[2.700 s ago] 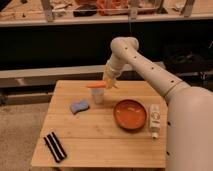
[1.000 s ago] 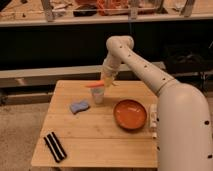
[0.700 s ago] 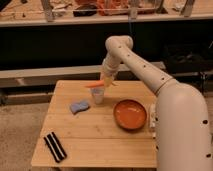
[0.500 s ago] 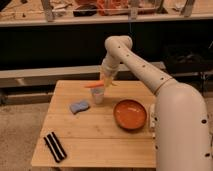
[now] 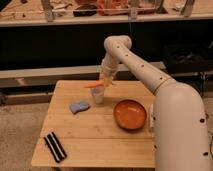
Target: Place the pepper in the ceramic cup
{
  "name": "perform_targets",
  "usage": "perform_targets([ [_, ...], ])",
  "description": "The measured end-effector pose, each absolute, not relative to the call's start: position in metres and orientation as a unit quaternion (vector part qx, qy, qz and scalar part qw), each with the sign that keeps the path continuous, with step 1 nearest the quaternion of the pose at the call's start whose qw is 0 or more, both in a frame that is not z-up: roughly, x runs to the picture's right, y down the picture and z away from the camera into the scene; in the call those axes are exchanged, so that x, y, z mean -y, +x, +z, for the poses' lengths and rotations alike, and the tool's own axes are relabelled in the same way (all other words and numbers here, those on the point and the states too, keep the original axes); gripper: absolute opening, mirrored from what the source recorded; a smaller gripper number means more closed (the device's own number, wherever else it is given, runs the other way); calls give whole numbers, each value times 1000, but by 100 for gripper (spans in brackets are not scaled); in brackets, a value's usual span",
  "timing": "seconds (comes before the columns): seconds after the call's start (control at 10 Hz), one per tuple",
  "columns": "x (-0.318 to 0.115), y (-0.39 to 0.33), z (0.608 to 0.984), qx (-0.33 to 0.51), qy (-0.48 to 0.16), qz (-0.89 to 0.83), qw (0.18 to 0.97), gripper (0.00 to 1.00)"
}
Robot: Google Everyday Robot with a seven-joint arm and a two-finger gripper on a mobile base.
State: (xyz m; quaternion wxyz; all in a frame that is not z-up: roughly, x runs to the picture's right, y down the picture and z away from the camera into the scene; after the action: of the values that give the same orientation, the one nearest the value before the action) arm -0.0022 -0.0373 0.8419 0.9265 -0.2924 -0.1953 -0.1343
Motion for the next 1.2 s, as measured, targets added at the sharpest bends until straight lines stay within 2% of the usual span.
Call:
perform_targets([
  [0.2,37,-3,843,195,-292,-138,926,13],
  [0.4,38,-3,844,195,-292,-143,926,23],
  [0.5,37,-4,844,194,-292,-144,925,23],
  [0.7,37,-4,845,194,-291,-148,925,14],
  [0.8,37,-5,845,194,-291,-150,925,15],
  [1.0,37,-6,845,194,-291,-154,924,23],
  [1.2,37,-8,846,194,-291,-159,923,25],
])
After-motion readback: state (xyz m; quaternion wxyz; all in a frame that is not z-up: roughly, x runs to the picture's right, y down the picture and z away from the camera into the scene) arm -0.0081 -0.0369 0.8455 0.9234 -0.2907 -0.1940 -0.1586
